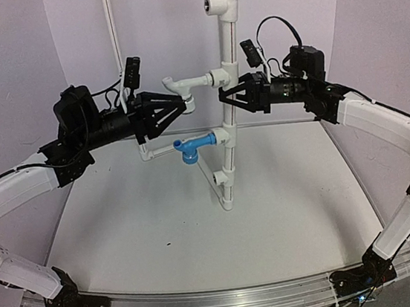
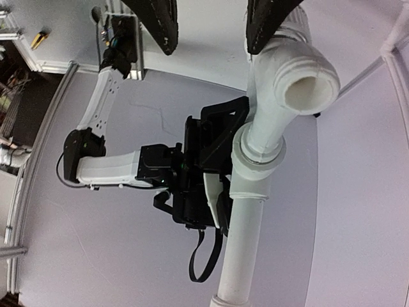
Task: Install the water faucets
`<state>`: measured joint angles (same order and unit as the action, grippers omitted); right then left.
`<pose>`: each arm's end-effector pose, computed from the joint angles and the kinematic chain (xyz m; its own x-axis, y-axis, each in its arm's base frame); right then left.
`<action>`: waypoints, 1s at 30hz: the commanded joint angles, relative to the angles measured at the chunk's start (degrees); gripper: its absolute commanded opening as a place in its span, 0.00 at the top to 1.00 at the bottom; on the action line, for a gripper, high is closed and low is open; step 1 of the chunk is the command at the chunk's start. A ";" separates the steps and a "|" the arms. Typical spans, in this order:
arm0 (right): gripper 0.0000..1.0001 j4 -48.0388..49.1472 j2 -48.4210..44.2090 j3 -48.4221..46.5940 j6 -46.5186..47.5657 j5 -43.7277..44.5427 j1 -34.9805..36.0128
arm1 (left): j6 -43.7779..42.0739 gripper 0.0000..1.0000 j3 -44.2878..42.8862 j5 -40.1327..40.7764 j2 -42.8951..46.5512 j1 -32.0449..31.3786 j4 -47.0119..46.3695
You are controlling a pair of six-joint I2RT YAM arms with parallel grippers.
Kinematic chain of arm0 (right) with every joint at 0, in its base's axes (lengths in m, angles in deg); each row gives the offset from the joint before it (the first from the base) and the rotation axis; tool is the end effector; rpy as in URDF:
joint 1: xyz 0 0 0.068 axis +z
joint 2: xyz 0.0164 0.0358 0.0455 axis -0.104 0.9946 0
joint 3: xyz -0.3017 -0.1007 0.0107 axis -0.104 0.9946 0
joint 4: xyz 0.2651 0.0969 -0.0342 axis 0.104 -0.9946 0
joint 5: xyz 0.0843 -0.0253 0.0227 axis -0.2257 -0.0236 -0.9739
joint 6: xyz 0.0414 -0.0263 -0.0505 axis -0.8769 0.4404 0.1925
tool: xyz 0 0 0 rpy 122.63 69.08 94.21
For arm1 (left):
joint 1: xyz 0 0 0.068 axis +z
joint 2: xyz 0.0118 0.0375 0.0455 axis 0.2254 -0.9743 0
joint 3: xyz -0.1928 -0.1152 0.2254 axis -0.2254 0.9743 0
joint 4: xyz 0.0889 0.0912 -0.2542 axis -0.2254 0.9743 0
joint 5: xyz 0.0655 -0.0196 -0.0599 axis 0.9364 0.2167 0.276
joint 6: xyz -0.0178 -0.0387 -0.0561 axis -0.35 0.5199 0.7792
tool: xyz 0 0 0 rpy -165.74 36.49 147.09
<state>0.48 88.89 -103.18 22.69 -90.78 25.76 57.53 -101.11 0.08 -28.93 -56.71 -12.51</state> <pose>0.3161 0.2534 0.4617 -0.0136 0.0148 -0.9998 -0.9999 -0.0100 0.0135 0.2193 -0.2559 0.4609 -0.0727 -0.1655 -0.9835 0.9822 0.1592 -0.0994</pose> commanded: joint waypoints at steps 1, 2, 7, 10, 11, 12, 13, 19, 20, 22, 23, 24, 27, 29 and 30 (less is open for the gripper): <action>1.00 -7.05 -1.05 0.91 -10.18 -2.01 -0.24 | -7.33 0.56 -2.88 6.20 2.88 2.11 12.20; 1.00 -7.05 -1.05 0.98 -10.20 -2.09 -0.23 | -9.00 0.54 -3.82 6.84 3.09 2.11 14.51; 1.00 -7.05 -0.98 1.08 -10.33 -2.60 -0.19 | -17.41 0.30 -9.97 9.20 1.05 2.15 24.78; 1.00 -7.05 -1.16 1.21 -10.38 -2.67 -0.19 | -21.58 0.19 -13.85 7.48 -1.56 2.12 28.58; 1.00 -7.05 -1.24 1.30 -10.40 -2.70 -0.21 | -22.43 0.17 -14.62 6.52 -2.24 2.12 29.05; 1.00 -7.05 -1.33 1.41 -10.43 -2.70 -0.24 | -22.93 0.17 -14.81 5.32 -2.54 2.15 28.60; 1.00 -7.05 -1.38 1.40 -10.46 -2.70 -0.20 | -23.08 0.17 -14.68 4.05 -2.66 2.13 27.43; 1.00 -7.05 -1.40 1.37 -10.67 -2.91 -0.17 | -26.16 0.22 -15.81 0.51 -4.79 2.11 25.56; 1.00 -7.05 -1.40 1.37 -10.70 -3.05 -0.18 | -26.90 0.24 -15.90 0.56 -5.05 2.11 25.25; 1.00 -7.05 -1.40 1.40 -10.77 -3.31 -0.21 | -28.47 0.28 -16.28 1.29 -5.54 2.11 24.54; 1.00 -7.05 -1.40 1.41 -10.82 -3.47 -0.23 | -29.06 0.30 -16.64 1.76 -5.87 2.11 24.35; 1.00 -7.05 -1.40 1.49 -10.82 -3.57 -0.21 | -29.85 0.33 -16.83 2.41 -6.02 2.05 24.10; 1.00 -7.05 -1.32 1.51 -10.82 -3.75 -0.17 | -31.44 0.40 -16.84 4.33 -6.32 2.05 22.89; 1.00 -7.05 -1.31 1.52 -10.82 -3.83 -0.20 | -32.32 0.45 -16.50 5.85 -6.26 1.98 21.68; 1.00 -7.05 -1.31 1.53 -10.79 -3.90 -0.20 | -32.91 0.48 -16.22 6.55 -6.22 2.01 21.19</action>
<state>0.81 88.76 -102.87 22.71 -91.81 25.57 28.26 -114.95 2.94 -35.16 -54.87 13.16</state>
